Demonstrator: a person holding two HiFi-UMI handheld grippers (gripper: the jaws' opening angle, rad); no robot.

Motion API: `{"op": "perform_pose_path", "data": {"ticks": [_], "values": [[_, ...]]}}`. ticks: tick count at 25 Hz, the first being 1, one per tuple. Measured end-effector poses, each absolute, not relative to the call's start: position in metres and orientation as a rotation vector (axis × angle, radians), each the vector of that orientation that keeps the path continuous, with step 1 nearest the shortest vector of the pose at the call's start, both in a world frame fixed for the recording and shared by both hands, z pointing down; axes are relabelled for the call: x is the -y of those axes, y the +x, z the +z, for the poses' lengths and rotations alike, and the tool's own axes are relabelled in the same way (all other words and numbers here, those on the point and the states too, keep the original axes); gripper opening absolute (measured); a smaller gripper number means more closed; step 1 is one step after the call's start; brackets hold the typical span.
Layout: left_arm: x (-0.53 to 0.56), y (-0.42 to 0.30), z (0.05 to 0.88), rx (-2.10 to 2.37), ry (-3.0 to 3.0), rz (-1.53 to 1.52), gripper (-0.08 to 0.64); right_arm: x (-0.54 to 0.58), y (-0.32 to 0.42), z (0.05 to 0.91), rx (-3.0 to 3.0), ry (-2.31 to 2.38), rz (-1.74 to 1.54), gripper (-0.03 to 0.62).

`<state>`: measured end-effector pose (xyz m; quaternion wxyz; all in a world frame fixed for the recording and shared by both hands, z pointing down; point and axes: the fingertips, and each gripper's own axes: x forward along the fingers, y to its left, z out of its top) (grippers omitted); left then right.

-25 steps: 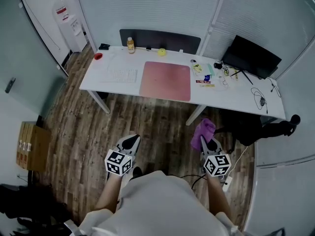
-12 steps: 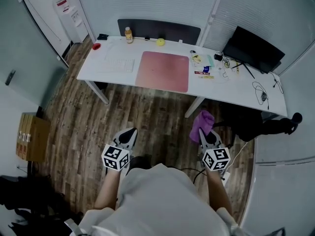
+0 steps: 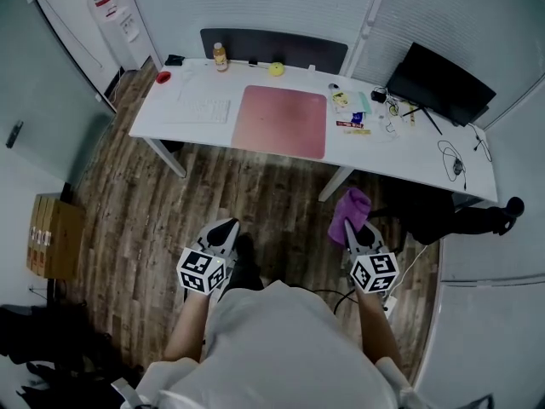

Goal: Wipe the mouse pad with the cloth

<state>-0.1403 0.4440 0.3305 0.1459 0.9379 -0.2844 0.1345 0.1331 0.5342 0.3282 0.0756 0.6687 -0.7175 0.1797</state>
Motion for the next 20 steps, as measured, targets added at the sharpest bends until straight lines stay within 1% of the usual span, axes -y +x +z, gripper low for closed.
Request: {"op": "perform_pose_path", "data": {"ticks": [11, 20], "values": [[-0.37, -0.128, 0.335, 0.741, 2.719, 0.366, 0.02, -0.479, 0.14, 0.335, 2.071, 2.054, 0.548, 0.075], [-0.291, -0.126, 0.35, 0.661, 2.708, 0.418, 0.02, -0.414, 0.135, 0.346, 1.994, 2.086, 0.6, 0.075]]}}
